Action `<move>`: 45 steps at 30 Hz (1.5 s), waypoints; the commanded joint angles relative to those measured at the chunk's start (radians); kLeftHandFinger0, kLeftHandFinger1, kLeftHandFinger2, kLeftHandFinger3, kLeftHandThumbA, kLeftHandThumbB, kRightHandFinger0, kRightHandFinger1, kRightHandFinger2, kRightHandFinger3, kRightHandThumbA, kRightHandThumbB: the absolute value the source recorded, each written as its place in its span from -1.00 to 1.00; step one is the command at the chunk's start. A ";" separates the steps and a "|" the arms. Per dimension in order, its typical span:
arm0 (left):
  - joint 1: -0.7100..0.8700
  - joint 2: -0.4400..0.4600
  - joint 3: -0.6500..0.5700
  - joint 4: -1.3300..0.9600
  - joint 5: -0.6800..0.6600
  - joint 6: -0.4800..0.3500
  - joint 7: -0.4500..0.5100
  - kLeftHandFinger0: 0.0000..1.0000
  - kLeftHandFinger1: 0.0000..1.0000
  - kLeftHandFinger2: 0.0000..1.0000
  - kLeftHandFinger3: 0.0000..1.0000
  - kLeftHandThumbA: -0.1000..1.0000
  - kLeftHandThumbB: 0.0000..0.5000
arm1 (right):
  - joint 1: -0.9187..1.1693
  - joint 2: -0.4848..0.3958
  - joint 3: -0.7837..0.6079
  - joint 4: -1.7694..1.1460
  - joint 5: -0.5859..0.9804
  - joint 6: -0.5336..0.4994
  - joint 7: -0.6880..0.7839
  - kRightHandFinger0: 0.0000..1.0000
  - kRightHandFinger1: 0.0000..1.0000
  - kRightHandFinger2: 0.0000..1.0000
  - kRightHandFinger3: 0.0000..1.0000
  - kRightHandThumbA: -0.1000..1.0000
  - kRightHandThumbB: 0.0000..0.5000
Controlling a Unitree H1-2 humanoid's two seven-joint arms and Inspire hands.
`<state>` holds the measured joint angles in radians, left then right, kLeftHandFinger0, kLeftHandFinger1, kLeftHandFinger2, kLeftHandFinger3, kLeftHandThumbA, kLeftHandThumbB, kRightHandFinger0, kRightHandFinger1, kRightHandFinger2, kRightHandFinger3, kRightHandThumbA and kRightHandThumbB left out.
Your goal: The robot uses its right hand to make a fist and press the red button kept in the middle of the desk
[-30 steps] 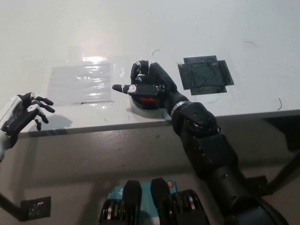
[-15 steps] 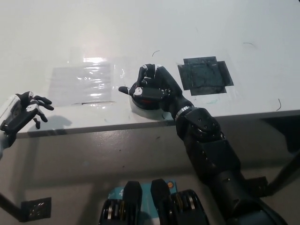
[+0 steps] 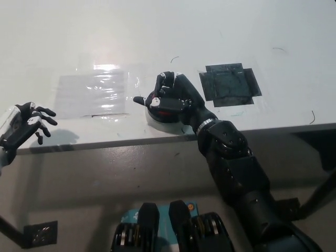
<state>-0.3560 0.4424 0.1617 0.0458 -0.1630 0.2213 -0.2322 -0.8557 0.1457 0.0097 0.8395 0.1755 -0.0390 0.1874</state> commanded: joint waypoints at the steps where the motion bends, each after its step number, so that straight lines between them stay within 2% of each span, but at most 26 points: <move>1: -0.007 0.022 0.010 -0.043 -0.005 -0.001 -0.004 -0.59 -0.43 -0.19 0.13 0.06 -1.00 | -0.053 -0.009 0.004 -0.019 0.005 0.036 0.039 -1.00 -1.00 -0.62 -0.61 1.00 1.00; 5: 0.007 0.024 0.013 -0.042 -0.007 0.000 -0.006 -0.51 -0.36 -0.11 0.18 0.03 -1.00 | -0.105 -0.006 -0.009 -0.089 0.027 0.090 0.041 -1.00 -1.00 -0.61 -0.61 1.00 1.00; 9: 0.017 0.021 0.017 -0.043 -0.008 0.000 -0.004 -0.54 -0.38 -0.12 0.16 0.00 -1.00 | -0.171 -0.020 -0.017 -0.148 0.042 0.130 0.049 -1.00 -1.00 -0.63 -0.66 1.00 1.00; 12: 0.026 0.020 0.018 -0.042 -0.012 -0.009 -0.007 -0.55 -0.37 -0.12 0.16 0.00 -1.00 | -0.198 -0.027 -0.023 -0.189 0.040 0.164 0.035 -1.00 -1.00 -0.60 -0.63 1.00 1.00; 14: 0.024 0.026 0.013 -0.029 -0.009 -0.030 -0.017 -0.56 -0.39 -0.12 0.17 0.03 -1.00 | -0.205 -0.036 -0.023 -0.224 0.038 0.185 0.035 -1.00 -1.00 -0.57 -0.58 1.00 1.00; 19: 0.031 0.030 0.010 -0.025 -0.003 -0.033 -0.019 -0.62 -0.44 -0.16 0.14 0.11 -1.00 | -0.187 -0.040 -0.022 -0.272 0.033 0.213 0.029 -1.00 -1.00 -0.57 -0.61 1.00 1.00; 26: 0.034 0.029 0.013 -0.023 -0.006 -0.038 -0.022 -0.60 -0.43 -0.13 0.15 0.15 -1.00 | -0.168 -0.089 -0.038 -0.366 0.035 0.256 0.028 -1.00 -1.00 -0.54 -0.60 1.00 1.00; 30: 0.041 0.032 0.018 -0.027 -0.008 -0.033 -0.026 -0.59 -0.41 -0.12 0.16 0.16 -1.00 | -0.165 -0.152 -0.075 -0.458 0.044 0.288 0.020 -1.00 -1.00 -0.55 -0.64 1.00 1.00; 37: 0.057 0.033 0.030 -0.031 -0.009 -0.028 -0.024 -0.54 -0.39 -0.11 0.16 0.17 -1.00 | -0.163 -0.232 -0.116 -0.493 0.033 0.258 0.020 -1.00 -1.00 -0.55 -0.64 1.00 1.00; 38: 0.059 0.032 0.032 -0.031 -0.012 -0.027 -0.025 -0.53 -0.38 -0.11 0.16 0.17 -1.00 | -0.162 -0.247 -0.121 -0.493 0.036 0.253 0.026 -1.00 -1.00 -0.60 -0.73 1.00 1.00; 39: 0.061 0.032 0.034 -0.029 -0.009 -0.025 -0.021 -0.52 -0.37 -0.12 0.16 0.17 -1.00 | -0.152 -0.284 -0.130 -0.501 0.038 0.247 0.038 -0.99 -0.85 -0.49 -0.68 1.00 1.00; 40: 0.064 0.032 0.036 -0.030 -0.010 -0.026 -0.021 -0.52 -0.37 -0.12 0.15 0.17 -1.00 | -0.153 -0.283 -0.128 -0.499 0.038 0.247 0.038 -1.00 -0.88 -0.53 -0.78 1.00 1.00; 41: 0.067 0.031 0.039 -0.033 -0.013 -0.022 -0.020 -0.53 -0.38 -0.12 0.14 0.16 -1.00 | -0.136 -0.302 -0.142 -0.534 0.048 0.252 0.035 -0.82 -0.71 -0.40 -0.62 1.00 1.00; 42: 0.067 0.028 0.043 -0.035 -0.017 -0.013 -0.018 -0.55 -0.40 -0.14 0.13 0.15 -1.00 | -0.125 -0.312 -0.152 -0.550 0.054 0.254 0.032 -0.78 -0.72 -0.44 -0.64 1.00 1.00; 43: 0.067 0.027 0.046 -0.035 -0.020 -0.010 -0.017 -0.56 -0.41 -0.15 0.12 0.15 -1.00 | -0.123 -0.315 -0.154 -0.555 0.056 0.256 0.031 -0.99 -0.95 -0.75 -0.93 1.00 1.00; 44: 0.069 0.028 0.048 -0.042 -0.021 0.002 -0.016 -0.54 -0.40 -0.14 0.12 0.14 -1.00 | -0.111 -0.323 -0.155 -0.587 0.035 0.270 0.007 -0.93 -0.95 -0.78 -0.90 1.00 1.00; 45: 0.070 0.027 0.049 -0.048 -0.022 0.009 -0.015 -0.53 -0.39 -0.13 0.12 0.13 -1.00 | -0.099 -0.335 -0.164 -0.606 0.047 0.281 0.013 -0.97 -0.99 -0.86 -0.76 1.00 1.00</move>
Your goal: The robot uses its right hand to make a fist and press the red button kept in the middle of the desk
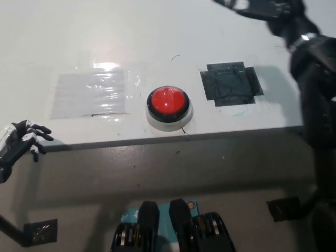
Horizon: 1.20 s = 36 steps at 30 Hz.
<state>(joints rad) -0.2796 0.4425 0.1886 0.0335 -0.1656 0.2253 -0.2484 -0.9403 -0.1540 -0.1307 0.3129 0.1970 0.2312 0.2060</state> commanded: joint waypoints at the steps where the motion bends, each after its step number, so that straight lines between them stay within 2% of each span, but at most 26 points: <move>1: -0.006 0.027 0.021 -0.039 -0.016 0.012 0.003 -0.51 -0.37 -0.11 0.13 0.13 -1.00 | 0.002 -0.050 -0.030 -0.097 0.024 0.010 -0.007 -0.88 -0.84 -0.71 -0.61 1.00 1.00; 2: -0.005 0.029 0.023 -0.040 -0.012 0.017 0.007 -0.50 -0.37 -0.10 0.16 0.14 -1.00 | 0.019 -0.062 -0.038 -0.109 0.032 0.012 -0.002 -0.76 -0.70 -0.57 -0.45 1.00 1.00; 3: -0.005 0.029 0.024 -0.040 -0.013 0.017 0.007 -0.50 -0.37 -0.10 0.16 0.14 -1.00 | 0.018 -0.062 -0.036 -0.110 0.032 0.013 -0.003 -0.75 -0.69 -0.57 -0.43 1.00 1.00; 4: -0.005 0.028 0.026 -0.037 -0.013 0.012 0.007 -0.50 -0.35 -0.08 0.16 0.13 -1.00 | 0.047 -0.085 -0.049 -0.125 0.038 0.026 0.000 -0.62 -0.52 -0.38 -0.17 1.00 1.00; 5: -0.005 0.030 0.025 -0.031 -0.012 0.005 0.005 -0.46 -0.33 -0.06 0.18 0.13 -1.00 | 0.069 -0.094 -0.058 -0.151 0.046 0.041 -0.002 -0.56 -0.43 -0.26 -0.04 1.00 1.00; 6: -0.004 0.030 0.024 -0.033 -0.009 0.002 0.005 -0.47 -0.33 -0.07 0.17 0.13 -1.00 | 0.087 -0.107 -0.065 -0.149 0.053 0.022 0.010 -0.52 -0.38 -0.20 0.03 1.00 1.00; 8: -0.003 0.030 0.025 -0.028 -0.013 -0.015 -0.001 -0.50 -0.37 -0.11 0.16 0.14 -1.00 | 0.128 -0.121 -0.079 -0.205 0.053 0.051 -0.005 -0.40 -0.18 0.01 0.18 1.00 1.00; 11: -0.004 0.034 0.029 -0.039 -0.016 -0.002 0.000 -0.50 -0.36 -0.10 0.17 0.15 -1.00 | 0.206 -0.131 -0.125 -0.287 0.080 0.088 -0.028 -0.39 -0.09 0.06 0.28 1.00 1.00; 15: -0.010 0.035 0.032 -0.028 -0.022 -0.021 -0.008 -0.52 -0.39 -0.14 0.15 0.12 -1.00 | 0.275 -0.130 -0.163 -0.322 0.098 0.092 -0.036 -0.38 -0.09 0.08 0.31 1.00 1.00; 20: -0.009 0.031 0.034 -0.036 -0.018 -0.012 0.000 -0.51 -0.36 -0.13 0.16 0.07 -1.00 | 0.399 -0.129 -0.193 -0.355 0.100 0.086 -0.043 -0.26 0.03 0.15 0.40 1.00 1.00; 23: -0.008 0.031 0.032 -0.042 -0.011 -0.008 0.004 -0.53 -0.38 -0.15 0.15 0.08 -1.00 | 0.445 -0.131 -0.203 -0.361 0.108 0.077 -0.039 -0.29 0.05 0.19 0.44 1.00 0.99; 28: -0.013 0.027 0.034 -0.047 -0.014 0.024 0.010 -0.51 -0.37 -0.14 0.14 0.07 -1.00 | 0.507 -0.115 -0.219 -0.354 0.109 0.069 -0.065 -0.32 -0.01 0.12 0.34 1.00 0.82; 34: -0.015 0.027 0.034 -0.033 -0.013 0.008 0.007 -0.49 -0.37 -0.13 0.14 0.05 -1.00 | 0.527 -0.108 -0.224 -0.334 0.113 0.054 -0.072 -0.23 -0.01 0.12 0.37 1.00 0.86; 36: -0.020 0.025 0.032 -0.030 -0.004 0.001 0.013 -0.50 -0.37 -0.13 0.13 0.05 -1.00 | 0.526 -0.106 -0.227 -0.340 0.115 0.060 -0.081 -0.26 -0.04 0.09 0.35 1.00 0.86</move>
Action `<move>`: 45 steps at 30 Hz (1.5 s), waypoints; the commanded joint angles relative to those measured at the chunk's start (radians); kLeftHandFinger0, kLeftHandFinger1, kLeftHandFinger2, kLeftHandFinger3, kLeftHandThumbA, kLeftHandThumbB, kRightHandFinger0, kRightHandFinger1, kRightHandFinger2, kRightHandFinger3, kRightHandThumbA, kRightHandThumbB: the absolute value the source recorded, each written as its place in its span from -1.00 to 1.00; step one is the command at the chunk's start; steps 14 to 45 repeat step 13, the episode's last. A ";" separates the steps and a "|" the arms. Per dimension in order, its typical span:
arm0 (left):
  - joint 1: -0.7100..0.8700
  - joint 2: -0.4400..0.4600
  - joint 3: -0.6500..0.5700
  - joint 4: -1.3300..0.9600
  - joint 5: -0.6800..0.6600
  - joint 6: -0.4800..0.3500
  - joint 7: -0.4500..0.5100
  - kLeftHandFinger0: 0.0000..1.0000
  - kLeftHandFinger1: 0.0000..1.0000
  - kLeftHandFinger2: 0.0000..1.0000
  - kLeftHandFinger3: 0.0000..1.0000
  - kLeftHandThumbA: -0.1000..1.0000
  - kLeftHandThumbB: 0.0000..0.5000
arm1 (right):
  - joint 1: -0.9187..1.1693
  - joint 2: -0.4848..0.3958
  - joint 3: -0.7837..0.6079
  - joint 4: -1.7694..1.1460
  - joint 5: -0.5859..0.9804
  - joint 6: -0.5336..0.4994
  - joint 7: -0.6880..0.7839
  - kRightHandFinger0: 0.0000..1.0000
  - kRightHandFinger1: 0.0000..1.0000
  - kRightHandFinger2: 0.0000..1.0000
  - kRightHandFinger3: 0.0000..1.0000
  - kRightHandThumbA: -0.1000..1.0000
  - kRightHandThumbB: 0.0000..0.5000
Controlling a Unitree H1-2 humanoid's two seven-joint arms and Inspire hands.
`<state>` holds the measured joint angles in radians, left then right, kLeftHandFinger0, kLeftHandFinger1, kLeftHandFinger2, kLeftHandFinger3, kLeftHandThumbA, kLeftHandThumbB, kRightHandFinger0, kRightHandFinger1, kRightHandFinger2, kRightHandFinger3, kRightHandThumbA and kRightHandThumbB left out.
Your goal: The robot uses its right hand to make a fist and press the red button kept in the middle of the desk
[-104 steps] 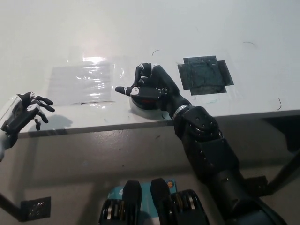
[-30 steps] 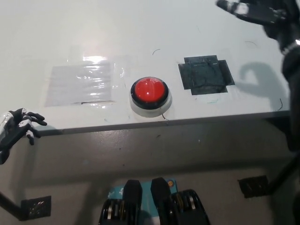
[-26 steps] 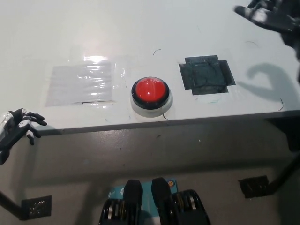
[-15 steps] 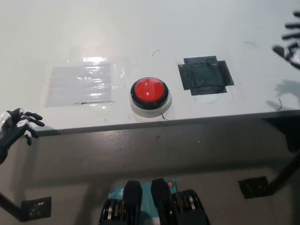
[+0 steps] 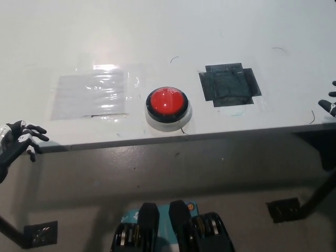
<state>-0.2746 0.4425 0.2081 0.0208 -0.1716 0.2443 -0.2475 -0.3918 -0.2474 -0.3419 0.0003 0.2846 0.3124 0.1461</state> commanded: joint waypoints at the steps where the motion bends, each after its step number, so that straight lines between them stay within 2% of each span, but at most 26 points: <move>1: -0.024 0.024 0.012 -0.019 0.004 -0.016 0.014 -0.49 -0.37 -0.14 0.12 0.06 -1.00 | -0.020 -0.011 -0.018 -0.025 0.033 -0.021 -0.020 -0.28 -0.06 0.07 0.33 1.00 0.81; 3: -0.023 0.023 0.013 -0.028 0.000 -0.007 0.014 -0.43 -0.33 -0.10 0.15 0.04 -1.00 | -0.016 -0.009 -0.020 -0.024 0.038 -0.018 -0.026 -0.32 -0.09 0.03 0.31 1.00 0.90; 6: -0.022 0.021 0.016 -0.026 -0.008 -0.020 0.009 -0.46 -0.35 -0.11 0.14 0.02 -1.00 | -0.012 -0.008 -0.019 -0.028 0.039 -0.014 -0.031 -0.31 -0.09 0.02 0.32 1.00 0.85; 9: -0.024 0.028 0.013 -0.006 -0.003 -0.036 0.003 -0.45 -0.33 -0.08 0.14 0.05 -1.00 | -0.009 -0.008 -0.022 -0.021 0.050 -0.011 -0.030 -0.32 -0.12 0.00 0.33 1.00 0.92; 45: -0.024 0.023 0.012 -0.011 -0.006 -0.035 0.002 -0.47 -0.36 -0.11 0.14 0.08 -1.00 | -0.010 -0.012 -0.021 -0.016 0.053 -0.012 -0.030 -0.36 -0.15 -0.02 0.33 1.00 0.91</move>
